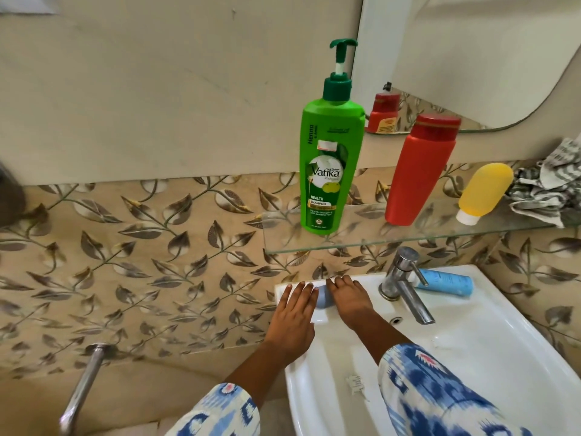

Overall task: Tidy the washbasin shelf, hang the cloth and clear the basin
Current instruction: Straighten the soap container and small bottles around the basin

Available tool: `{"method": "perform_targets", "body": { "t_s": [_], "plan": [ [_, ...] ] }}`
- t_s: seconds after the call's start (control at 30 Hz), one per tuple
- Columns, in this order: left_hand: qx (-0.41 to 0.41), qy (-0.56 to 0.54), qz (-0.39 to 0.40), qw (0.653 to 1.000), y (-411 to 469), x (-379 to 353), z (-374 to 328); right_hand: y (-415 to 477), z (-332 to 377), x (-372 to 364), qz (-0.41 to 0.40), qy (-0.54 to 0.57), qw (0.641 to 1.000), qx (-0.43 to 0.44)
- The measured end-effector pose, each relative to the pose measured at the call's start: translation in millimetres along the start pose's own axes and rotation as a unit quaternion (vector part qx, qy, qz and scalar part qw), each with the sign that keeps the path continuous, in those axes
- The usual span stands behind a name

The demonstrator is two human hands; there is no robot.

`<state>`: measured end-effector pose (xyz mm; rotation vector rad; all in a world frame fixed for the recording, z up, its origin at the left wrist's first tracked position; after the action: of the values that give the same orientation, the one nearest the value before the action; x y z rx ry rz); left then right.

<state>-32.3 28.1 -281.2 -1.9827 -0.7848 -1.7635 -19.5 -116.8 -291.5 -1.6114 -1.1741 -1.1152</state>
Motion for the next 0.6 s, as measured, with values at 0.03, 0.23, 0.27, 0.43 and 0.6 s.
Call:
{"method": "perform_targets", "body": {
  "t_s": [0.03, 0.23, 0.27, 0.43, 0.6],
  "plan": [
    [0.001, 0.001, 0.017, 1.000, 1, 1, -2, 1, -1, -1, -0.001, -0.004, 1.000, 0.000],
    [0.029, -0.023, -0.008, 0.999, 9, -10, 7, 2, -13, -1, -0.006, 0.049, 0.998, -0.029],
    [0.030, -0.024, -0.008, 0.999, 10, -13, 7, 1, -16, -3, -0.008, 0.084, 0.995, -0.049],
    [0.035, -0.044, -0.021, 0.998, 13, -19, 10, -10, -32, -16, -0.058, 0.361, 0.914, -0.174],
    [0.059, -0.073, -0.035, 0.995, 17, -23, 14, -12, -29, -29, -0.048, 0.511, 0.828, -0.227]
  ]
}}
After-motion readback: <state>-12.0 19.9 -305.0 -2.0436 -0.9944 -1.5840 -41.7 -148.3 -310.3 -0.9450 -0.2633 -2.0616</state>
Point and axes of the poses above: each hand's wrist, its own y-axis towards the middle knuckle, its own x-axis out of the back of the hand, z = x × y, the point moved 5 cm from there along y, towards the middle knuckle, and after that the axes turned 10 degrees about -y, right-handed, at the moved point
